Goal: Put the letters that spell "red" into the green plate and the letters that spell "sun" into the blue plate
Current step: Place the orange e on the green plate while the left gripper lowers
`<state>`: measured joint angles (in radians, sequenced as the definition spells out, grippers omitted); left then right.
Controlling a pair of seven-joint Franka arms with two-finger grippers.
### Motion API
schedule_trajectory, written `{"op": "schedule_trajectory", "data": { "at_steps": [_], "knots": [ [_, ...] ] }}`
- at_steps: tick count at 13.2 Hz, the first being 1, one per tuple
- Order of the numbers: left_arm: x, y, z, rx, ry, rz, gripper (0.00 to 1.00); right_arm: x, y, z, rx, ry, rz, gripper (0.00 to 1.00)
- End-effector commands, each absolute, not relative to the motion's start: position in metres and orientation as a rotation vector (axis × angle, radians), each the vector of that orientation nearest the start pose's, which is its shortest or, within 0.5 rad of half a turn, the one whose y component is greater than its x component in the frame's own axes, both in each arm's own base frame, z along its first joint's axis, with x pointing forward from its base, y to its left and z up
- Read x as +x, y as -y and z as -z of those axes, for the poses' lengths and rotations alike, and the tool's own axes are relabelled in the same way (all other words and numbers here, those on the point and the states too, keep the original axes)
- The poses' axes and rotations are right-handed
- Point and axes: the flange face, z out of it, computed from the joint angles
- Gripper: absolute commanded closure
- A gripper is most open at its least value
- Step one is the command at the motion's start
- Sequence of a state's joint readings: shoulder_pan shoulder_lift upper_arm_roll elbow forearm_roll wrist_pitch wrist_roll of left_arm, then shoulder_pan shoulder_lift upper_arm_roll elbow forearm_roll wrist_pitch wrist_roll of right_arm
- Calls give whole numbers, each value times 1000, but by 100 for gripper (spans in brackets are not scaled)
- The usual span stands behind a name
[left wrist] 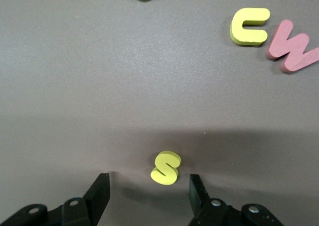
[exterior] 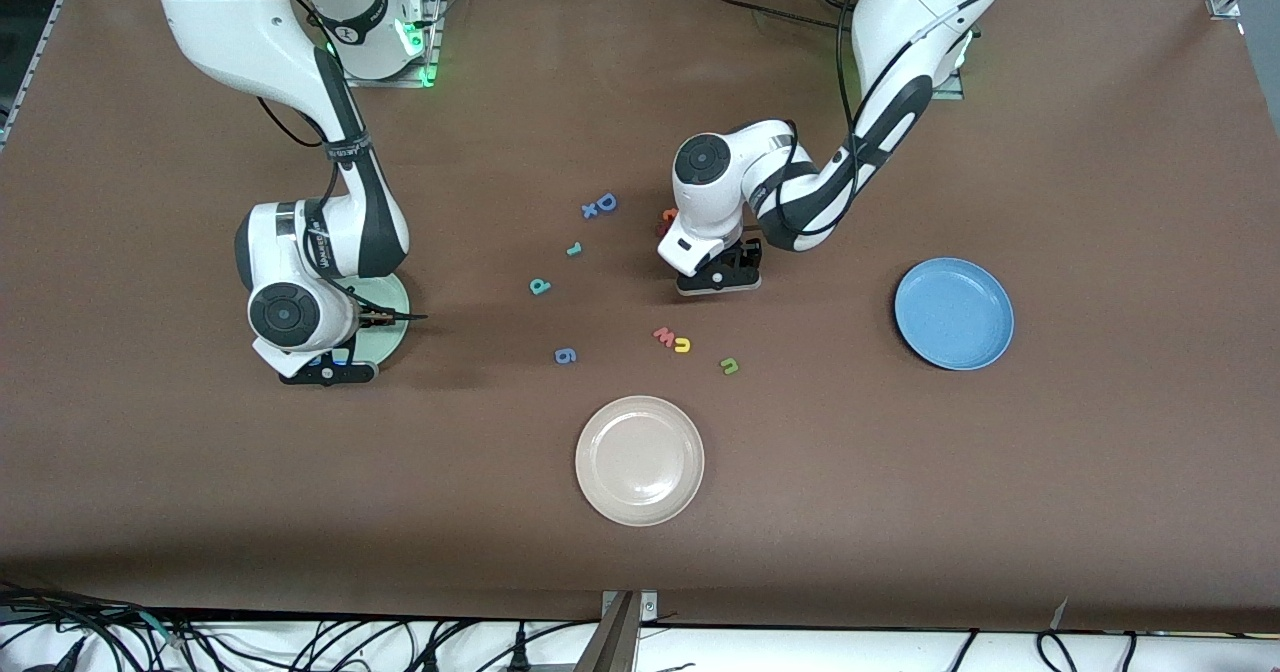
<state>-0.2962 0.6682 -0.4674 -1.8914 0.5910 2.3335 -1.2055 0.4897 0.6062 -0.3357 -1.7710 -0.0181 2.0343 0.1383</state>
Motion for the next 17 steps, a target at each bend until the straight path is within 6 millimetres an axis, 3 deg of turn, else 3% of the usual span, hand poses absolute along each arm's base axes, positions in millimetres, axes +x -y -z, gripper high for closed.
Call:
{"op": "schedule_trajectory", "data": {
  "at_steps": [1, 3, 5, 7, 9, 12, 14, 17],
  "knots": [
    [468, 417, -170, -2987, 108, 99, 28, 616, -110, -223, -3353, 117, -451, 10],
    [471, 419, -171, -2992, 111, 104, 28, 623, -117, -245, -3345, 125, -383, 10],
    [474, 420, -170, -2996, 115, 105, 28, 622, -145, -271, -3341, 76, -341, 12],
    [473, 419, -167, -2991, 108, 104, 29, 615, -177, -284, -3321, -26, -294, 13],
    [472, 420, -164, -2986, 93, 110, 30, 611, -196, -288, -3282, -106, -287, 13],
    [471, 420, -160, -2985, 86, 103, 41, 607, -212, -288, -3272, -150, -282, 13],
    [470, 420, -157, -2983, 81, 98, 52, 601, -244, -295, -3249, -303, -247, 13],
    [470, 418, -155, -2967, 30, 138, 63, 586, -282, -290, -3213, -491, -239, 14]
  ]
}}
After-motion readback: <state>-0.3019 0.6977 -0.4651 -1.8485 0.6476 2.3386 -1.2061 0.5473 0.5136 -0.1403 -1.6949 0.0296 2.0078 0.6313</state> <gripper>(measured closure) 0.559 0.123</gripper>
